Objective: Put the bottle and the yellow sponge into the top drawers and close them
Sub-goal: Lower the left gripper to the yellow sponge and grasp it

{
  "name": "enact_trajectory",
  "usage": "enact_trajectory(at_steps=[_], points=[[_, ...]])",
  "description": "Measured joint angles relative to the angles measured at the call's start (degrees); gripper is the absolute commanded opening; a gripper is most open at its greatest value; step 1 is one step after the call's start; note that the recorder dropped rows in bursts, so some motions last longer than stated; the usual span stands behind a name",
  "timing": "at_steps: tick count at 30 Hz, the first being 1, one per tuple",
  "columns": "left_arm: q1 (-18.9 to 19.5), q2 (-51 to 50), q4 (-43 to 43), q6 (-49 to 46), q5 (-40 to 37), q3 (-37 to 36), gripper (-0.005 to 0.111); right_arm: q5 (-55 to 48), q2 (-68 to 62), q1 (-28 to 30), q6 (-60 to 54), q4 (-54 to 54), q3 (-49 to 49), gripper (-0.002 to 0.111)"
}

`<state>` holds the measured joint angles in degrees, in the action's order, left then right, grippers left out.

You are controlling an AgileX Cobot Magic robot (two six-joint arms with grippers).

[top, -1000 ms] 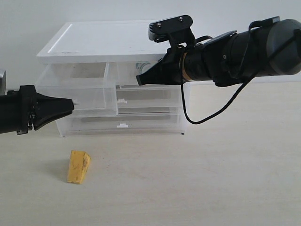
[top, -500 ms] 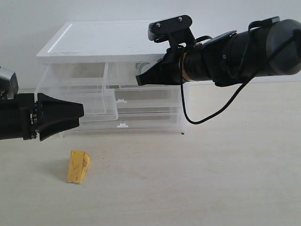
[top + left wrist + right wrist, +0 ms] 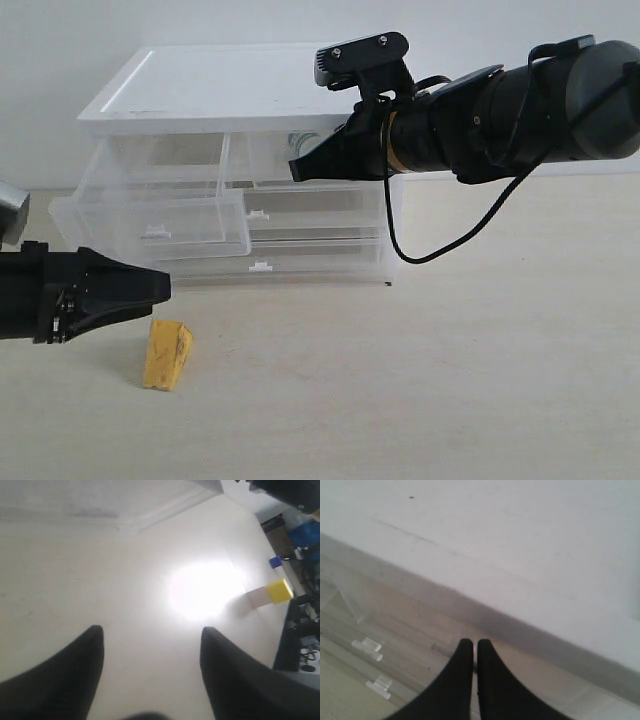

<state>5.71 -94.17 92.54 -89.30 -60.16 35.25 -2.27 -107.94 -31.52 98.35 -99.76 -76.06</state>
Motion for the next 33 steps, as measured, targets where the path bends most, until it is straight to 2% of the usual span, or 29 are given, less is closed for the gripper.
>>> enact_trajectory(at_steps=[4,7,12,16,19,25,33], points=[[-0.3,4.1,-0.1,-2.1,7.1,-2.9,0.053,0.0,0.0,0.0,-0.1,0.0,0.0,0.0],[-2.0,6.2,-0.1,-2.8,12.9,-4.4,0.053,0.0,0.0,0.0,-0.2,0.0,0.0,0.0],[-7.7,9.2,-0.1,-2.9,21.6,-4.9,0.053,0.0,0.0,0.0,-0.2,0.0,0.0,0.0],[-13.3,10.8,0.0,-1.7,34.3,-4.9,0.053,0.0,0.0,0.0,-0.2,-0.1,0.0,0.0],[-16.1,11.0,1.0,-0.8,42.1,-5.0,0.053,0.0,0.0,0.0,-0.2,-0.1,0.0,0.0],[-19.1,11.0,3.0,-0.6,46.3,-5.1,0.053,0.0,0.0,0.0,-0.2,-0.1,0.0,0.0],[-19.1,10.8,3.9,-0.6,48.9,-3.7,0.056,0.2,0.0,0.0,-0.2,-0.1,0.0,0.0]])
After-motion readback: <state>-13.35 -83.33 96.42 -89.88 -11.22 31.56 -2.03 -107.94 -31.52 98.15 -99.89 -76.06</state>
